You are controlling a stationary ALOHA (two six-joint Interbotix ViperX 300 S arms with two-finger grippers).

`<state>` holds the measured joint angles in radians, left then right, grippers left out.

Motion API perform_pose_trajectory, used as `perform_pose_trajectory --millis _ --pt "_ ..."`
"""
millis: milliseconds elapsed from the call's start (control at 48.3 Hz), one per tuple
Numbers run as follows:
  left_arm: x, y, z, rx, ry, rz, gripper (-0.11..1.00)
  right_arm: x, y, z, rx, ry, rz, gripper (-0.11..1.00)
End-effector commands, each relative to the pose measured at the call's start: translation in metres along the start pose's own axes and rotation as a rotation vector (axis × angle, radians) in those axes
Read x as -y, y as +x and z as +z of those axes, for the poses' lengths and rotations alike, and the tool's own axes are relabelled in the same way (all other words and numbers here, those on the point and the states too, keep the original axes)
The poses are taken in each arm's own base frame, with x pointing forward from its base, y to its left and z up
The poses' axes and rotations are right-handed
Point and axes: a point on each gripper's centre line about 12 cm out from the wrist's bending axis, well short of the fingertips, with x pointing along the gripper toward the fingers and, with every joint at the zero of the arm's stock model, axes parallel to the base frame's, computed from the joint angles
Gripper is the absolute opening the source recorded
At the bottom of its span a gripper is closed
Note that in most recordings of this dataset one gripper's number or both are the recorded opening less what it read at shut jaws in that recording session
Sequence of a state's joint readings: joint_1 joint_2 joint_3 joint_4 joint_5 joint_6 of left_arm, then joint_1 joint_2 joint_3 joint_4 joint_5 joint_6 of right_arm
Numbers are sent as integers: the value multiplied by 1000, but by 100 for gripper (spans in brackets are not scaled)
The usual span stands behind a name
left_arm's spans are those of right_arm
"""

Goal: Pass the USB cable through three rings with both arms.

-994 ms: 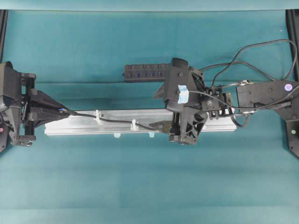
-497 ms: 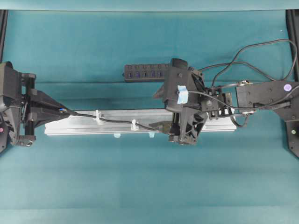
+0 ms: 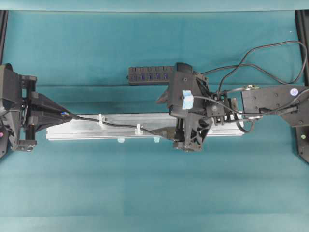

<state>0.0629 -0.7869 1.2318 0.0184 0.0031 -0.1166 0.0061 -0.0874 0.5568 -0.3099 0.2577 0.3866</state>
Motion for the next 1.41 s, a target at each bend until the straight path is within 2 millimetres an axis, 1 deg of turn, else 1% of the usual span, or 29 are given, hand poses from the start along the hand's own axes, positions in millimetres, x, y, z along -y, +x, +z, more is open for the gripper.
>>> perform_pose_trajectory --millis 0,331,601,1388 --pt "1 0 9 24 6 -2 14 -2 -4 5 24 11 8 55" --pt "1 -4 11 41 11 -4 14 -3 -3 6 29 10 11 55" --pt "1 -4 8 14 12 -1 14 -3 -2 4 23 11 11 55" --pt "0 -4 8 17 6 2 14 -3 0 6 27 10 12 55"
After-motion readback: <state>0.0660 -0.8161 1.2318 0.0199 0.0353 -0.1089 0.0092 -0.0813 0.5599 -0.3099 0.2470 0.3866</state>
